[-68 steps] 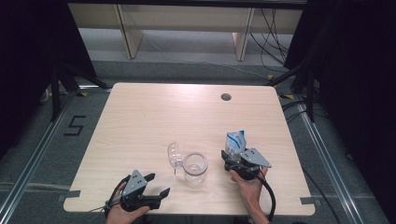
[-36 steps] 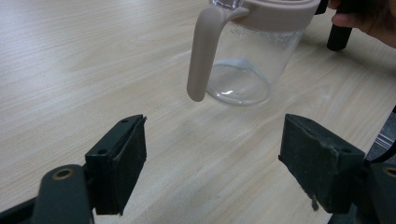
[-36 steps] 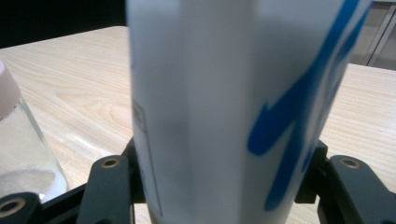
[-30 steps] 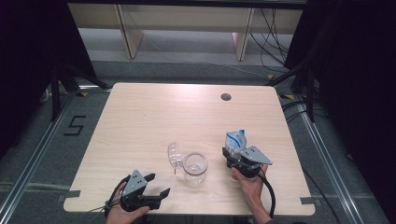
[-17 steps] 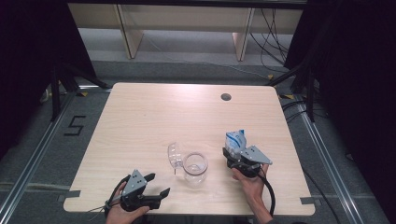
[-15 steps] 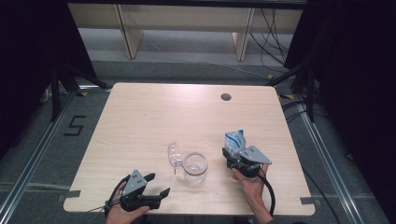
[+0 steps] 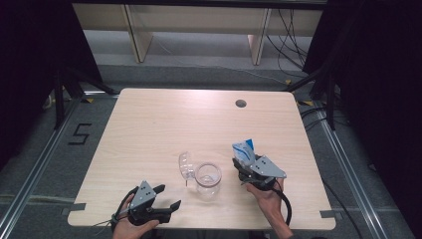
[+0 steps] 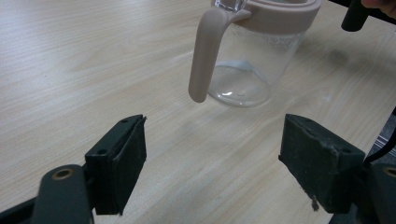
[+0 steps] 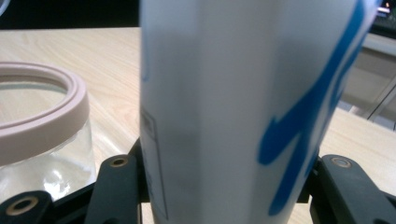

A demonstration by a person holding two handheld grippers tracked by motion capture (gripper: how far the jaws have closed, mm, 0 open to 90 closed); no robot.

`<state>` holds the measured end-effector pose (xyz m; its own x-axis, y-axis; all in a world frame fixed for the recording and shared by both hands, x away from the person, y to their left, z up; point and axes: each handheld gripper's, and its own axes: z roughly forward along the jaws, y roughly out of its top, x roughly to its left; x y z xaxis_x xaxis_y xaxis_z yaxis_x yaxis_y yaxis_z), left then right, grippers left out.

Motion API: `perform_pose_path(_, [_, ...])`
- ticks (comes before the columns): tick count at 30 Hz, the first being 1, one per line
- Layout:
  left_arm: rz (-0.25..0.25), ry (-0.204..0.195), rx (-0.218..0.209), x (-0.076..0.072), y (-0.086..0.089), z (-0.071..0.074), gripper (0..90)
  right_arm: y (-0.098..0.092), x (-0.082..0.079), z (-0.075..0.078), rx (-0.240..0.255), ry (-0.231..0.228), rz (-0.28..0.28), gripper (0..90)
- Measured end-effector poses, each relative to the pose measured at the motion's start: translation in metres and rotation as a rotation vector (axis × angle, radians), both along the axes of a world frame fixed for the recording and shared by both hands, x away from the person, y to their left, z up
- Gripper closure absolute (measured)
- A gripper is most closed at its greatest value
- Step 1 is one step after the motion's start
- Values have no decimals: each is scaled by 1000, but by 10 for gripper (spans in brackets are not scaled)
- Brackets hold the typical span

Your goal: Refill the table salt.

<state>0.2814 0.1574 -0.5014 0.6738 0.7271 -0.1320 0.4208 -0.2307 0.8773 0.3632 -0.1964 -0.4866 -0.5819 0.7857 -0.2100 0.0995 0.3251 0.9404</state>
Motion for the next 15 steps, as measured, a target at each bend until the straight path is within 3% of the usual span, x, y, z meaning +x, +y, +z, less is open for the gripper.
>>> perform_pose_path(2, [2,1,6,0,0,0,222,0,-2,3,-37,-31,21,466])
perform_pose_path(8, [-1,-2,18,0,1,1,222,2,-5,5,-66,-46,45,467])
perform_pose_path(15, [1,1,2,0,0,0,222,2,-9,8,-106,-64,72,467])
